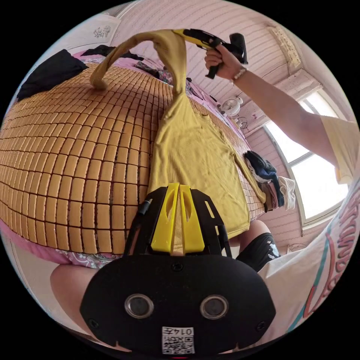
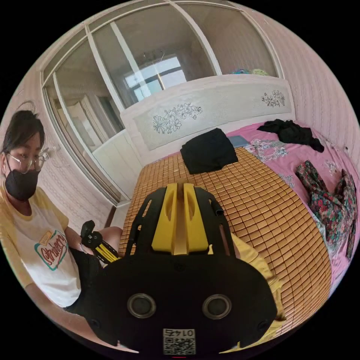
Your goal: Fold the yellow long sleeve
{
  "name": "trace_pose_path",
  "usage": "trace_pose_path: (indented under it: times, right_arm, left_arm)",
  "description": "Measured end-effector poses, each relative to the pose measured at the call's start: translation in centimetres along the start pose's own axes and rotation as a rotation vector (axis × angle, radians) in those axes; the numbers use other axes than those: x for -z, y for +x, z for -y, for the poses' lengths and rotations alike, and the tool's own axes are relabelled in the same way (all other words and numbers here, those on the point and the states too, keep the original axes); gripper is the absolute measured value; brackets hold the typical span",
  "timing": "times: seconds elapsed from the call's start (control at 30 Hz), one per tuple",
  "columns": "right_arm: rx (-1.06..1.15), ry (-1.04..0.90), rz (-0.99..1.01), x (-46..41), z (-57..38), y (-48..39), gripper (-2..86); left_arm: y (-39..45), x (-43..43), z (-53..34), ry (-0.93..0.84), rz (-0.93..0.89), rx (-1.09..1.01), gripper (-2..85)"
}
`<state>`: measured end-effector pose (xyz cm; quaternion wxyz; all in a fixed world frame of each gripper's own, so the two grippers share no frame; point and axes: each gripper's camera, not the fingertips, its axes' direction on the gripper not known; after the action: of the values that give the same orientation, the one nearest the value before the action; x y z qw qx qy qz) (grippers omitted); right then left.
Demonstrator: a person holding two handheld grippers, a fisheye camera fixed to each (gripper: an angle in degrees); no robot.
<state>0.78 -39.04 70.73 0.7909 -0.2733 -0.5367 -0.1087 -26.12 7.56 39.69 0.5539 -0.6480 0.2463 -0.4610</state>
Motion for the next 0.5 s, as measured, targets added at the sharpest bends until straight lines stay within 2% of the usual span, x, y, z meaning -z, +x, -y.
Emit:
trace_pose_path:
  times: [0.1, 0.23, 0.3, 0.37, 0.5]
  right_arm:
    - [-0.129, -0.052, -0.174, -0.3, -2.4, 2.4, 1.6]
    - [-0.199, -0.119, -0.176, -1.2, -4.8, 2.8, 2.0]
    - [-0.175, -0.177, -0.165, -1.8, -6.0, 1.2, 2.0]
    - [-0.124, -0.212, -0.175, -2.1, -7.0, -0.9, 1.9]
    - [-0.098, -0.225, -0.22, -1.7, -10.1, -5.8, 1.5]
  left_arm:
    - [-1.3, 4.1, -0.2, 0.093, 0.083, 0.059, 0.0]
    - [-4.4, 8.4, -0.7, 0.219, 0.307, 0.114, 2.5]
    - [-4.8, 9.2, -0.4, 0.244, 0.354, 0.041, 4.0]
    - [-3.7, 8.2, 1.1, 0.164, 0.421, -0.172, 6.0]
    - [-3.2, 3.9, 4.4, -0.04, 0.483, -0.303, 6.4]
